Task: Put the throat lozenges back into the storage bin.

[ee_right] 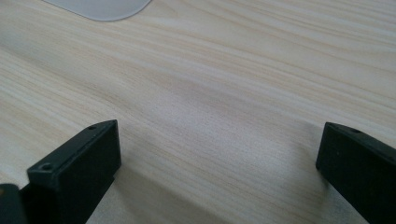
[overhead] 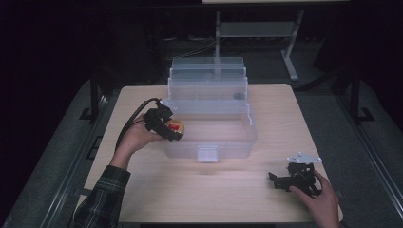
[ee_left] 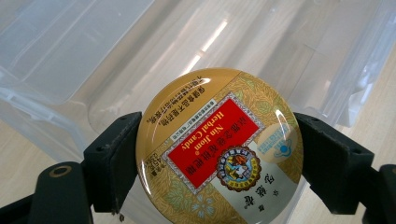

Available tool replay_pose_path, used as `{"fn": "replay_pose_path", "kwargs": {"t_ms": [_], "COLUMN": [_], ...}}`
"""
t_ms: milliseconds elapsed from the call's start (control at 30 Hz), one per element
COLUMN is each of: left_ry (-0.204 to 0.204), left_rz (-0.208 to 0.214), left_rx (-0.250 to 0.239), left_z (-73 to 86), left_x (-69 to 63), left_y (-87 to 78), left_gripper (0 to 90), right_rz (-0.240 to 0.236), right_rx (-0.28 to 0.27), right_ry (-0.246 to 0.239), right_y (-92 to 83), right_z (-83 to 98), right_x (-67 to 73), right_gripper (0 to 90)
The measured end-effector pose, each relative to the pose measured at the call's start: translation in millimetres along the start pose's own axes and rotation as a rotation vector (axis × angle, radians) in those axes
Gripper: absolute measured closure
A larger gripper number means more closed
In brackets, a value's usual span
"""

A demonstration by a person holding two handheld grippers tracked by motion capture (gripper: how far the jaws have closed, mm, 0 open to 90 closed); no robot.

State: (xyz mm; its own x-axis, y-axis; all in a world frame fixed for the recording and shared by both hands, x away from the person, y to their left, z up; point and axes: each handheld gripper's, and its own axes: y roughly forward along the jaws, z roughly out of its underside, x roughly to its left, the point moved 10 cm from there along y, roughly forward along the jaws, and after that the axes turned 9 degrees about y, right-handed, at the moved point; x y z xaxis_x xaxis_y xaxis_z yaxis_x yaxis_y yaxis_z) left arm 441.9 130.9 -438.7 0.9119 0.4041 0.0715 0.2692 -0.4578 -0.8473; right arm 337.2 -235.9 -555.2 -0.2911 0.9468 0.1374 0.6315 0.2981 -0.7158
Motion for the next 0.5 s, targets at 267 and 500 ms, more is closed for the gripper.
{"fn": "replay_pose_path", "kwargs": {"t_ms": [267,500], "left_ry": [0.003,-0.004], "left_rz": [-0.001,-0.011], "left_rx": [-0.007,-0.029], "left_z": [-0.3,-0.8], "left_x": [0.7,1.3], "left_y": [-1.5,-8.6], "left_gripper": [18.4,18.1], "right_rz": [0.0,0.0], "right_rx": [0.0,0.0], "right_ry": [0.0,0.0], "right_y": [0.0,0.0], "right_z": [0.0,0.0], "right_x": [0.0,0.0], "right_gripper": [0.0,0.0]}}
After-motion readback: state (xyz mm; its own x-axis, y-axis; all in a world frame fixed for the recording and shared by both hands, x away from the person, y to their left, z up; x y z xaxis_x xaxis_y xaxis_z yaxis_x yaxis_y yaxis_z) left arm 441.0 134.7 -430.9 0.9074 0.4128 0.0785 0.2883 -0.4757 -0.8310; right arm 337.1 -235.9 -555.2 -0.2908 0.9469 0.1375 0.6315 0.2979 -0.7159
